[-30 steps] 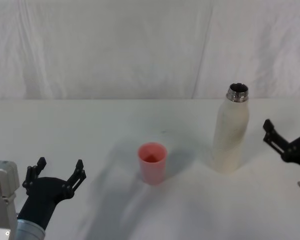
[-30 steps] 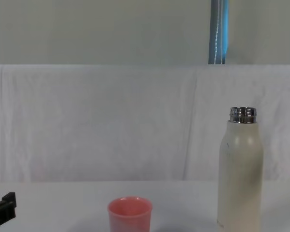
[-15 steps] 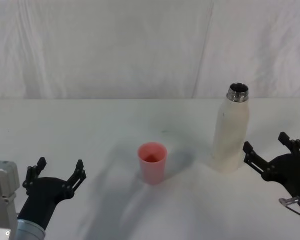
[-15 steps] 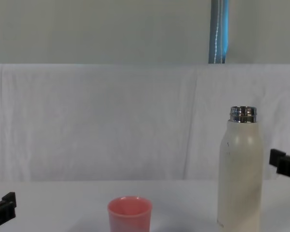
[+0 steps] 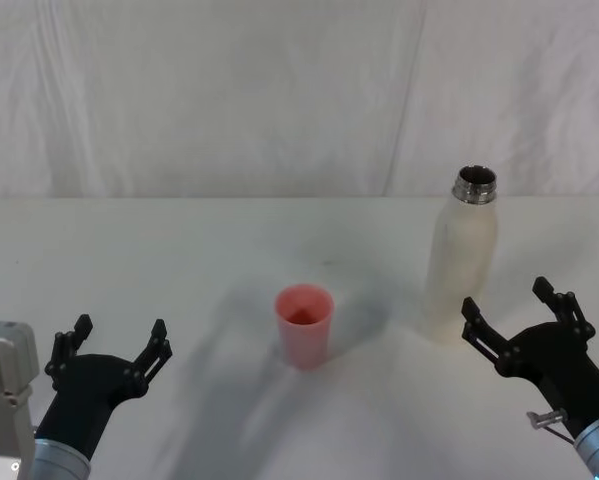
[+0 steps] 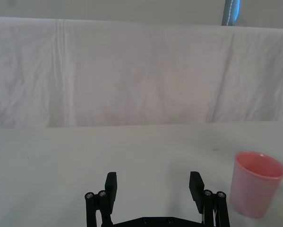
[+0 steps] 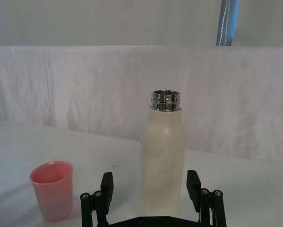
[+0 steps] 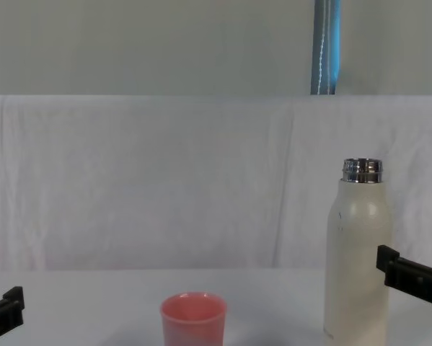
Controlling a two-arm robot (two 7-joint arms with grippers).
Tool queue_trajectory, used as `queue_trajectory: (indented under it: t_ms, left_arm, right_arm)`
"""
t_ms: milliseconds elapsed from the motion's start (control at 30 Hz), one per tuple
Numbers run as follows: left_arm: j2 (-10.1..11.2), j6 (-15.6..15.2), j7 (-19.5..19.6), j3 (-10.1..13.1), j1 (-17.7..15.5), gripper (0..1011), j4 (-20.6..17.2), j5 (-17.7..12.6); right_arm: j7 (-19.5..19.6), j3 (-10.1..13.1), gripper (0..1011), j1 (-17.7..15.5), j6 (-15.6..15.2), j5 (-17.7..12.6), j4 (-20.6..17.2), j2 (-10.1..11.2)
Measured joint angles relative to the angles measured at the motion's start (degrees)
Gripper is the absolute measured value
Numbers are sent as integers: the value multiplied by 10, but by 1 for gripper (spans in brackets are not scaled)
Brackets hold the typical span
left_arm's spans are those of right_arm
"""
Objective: Grasp the thermos with one hand and pour water into the cup lid.
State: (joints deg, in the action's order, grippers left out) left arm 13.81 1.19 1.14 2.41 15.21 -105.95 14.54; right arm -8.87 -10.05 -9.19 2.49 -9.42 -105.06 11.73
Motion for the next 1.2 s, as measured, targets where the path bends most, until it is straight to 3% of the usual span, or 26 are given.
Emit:
queue_trajectory:
  t_ms: [367, 733, 1200]
  left_arm:
    - [0, 0, 0, 0, 0, 1001, 0, 0]
    - [0, 0, 0, 0, 0, 1001, 0, 0]
    - [0, 0, 0, 0, 0, 1001, 0, 0]
  right_arm:
    - [-9, -10, 1000, 5, 15, 19, 16, -6]
    - [-1, -22, 1000, 22, 24, 57, 39, -16]
    - [2, -21, 1000, 23, -12, 52, 50, -37]
